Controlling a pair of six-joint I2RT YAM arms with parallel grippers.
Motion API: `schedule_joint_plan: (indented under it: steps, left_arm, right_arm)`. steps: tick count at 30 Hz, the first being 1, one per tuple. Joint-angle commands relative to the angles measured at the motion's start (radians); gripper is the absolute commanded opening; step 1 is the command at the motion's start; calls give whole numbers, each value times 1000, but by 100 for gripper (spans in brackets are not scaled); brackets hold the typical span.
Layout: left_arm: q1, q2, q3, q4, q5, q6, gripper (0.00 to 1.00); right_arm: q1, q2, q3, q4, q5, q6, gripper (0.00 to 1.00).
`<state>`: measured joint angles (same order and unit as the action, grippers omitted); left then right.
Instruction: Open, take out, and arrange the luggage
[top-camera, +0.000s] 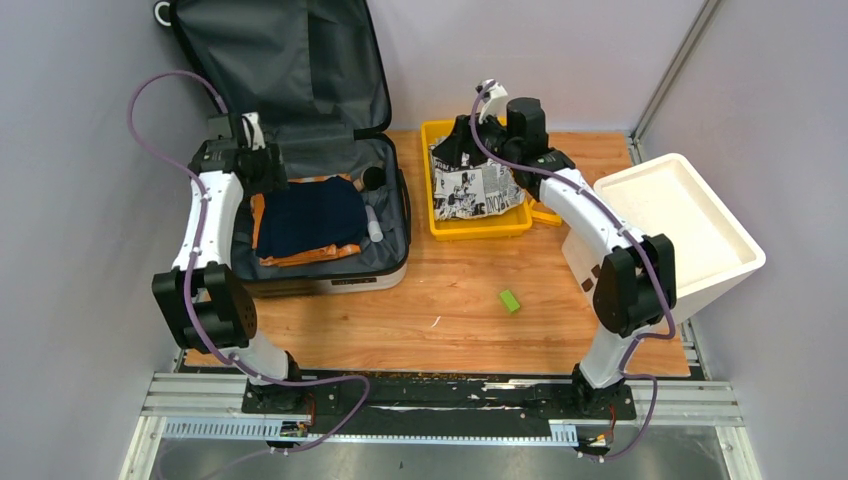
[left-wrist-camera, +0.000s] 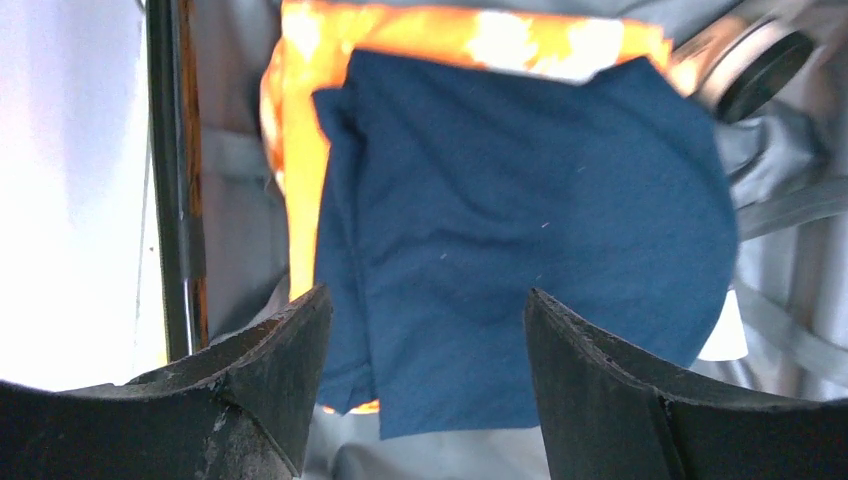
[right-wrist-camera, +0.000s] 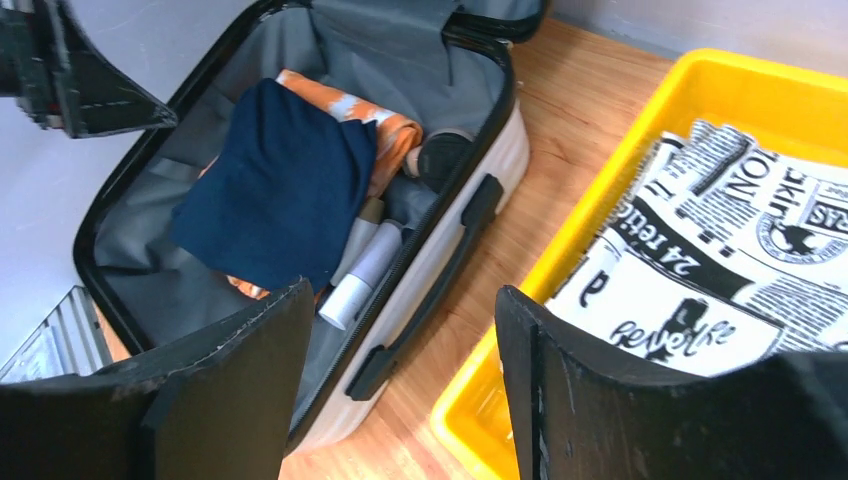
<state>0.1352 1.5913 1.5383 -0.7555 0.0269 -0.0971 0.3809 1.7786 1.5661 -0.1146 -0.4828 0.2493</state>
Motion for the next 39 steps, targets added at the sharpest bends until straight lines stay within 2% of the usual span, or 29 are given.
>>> schedule_joint_plan:
  steps: [1,7,10,23,25,26,27,28,29,31,33,39]
  left_arm:
    - [78,-4,-57,-40,105,-10,75]
    - [139,-5,-180,-53,173,28,76]
    - [179,-5,-225,-57,221,36,72]
    - [193,14,-305,-39,273,33,60]
    - [194,24,-309,-41,269,42,55]
    - [194,26,-309,-48,264,47,49]
    - [195,24,-308,-50,251,49,39]
    - [195,17,-302,-53,240,52,33]
    - [195,6,-292,-55,217,52,20]
    - [195,-7,-268,-60,179,51,6]
    - [195,-12,-236,-67,144,52,0]
    - [194,26,-172,-78,79,68,0]
  right_arm:
    - [45,-48,27,30,-9,-10,67]
    - [59,-30,35,34,-56,-12,67]
    - [59,-30,33,46,-63,-24,66]
    - [58,-28,45,58,-73,-27,65]
    - [58,-35,38,59,-64,-35,65]
    - [58,-38,32,58,-56,-38,65]
    - [58,-40,30,58,-52,-40,65]
    - [58,-41,30,58,-50,-41,65]
    - [59,-39,31,58,-51,-38,65]
    - [58,-38,30,58,-57,-25,65]
    - [60,-35,27,64,-63,-8,65]
    - [69,-22,19,67,-53,72,65]
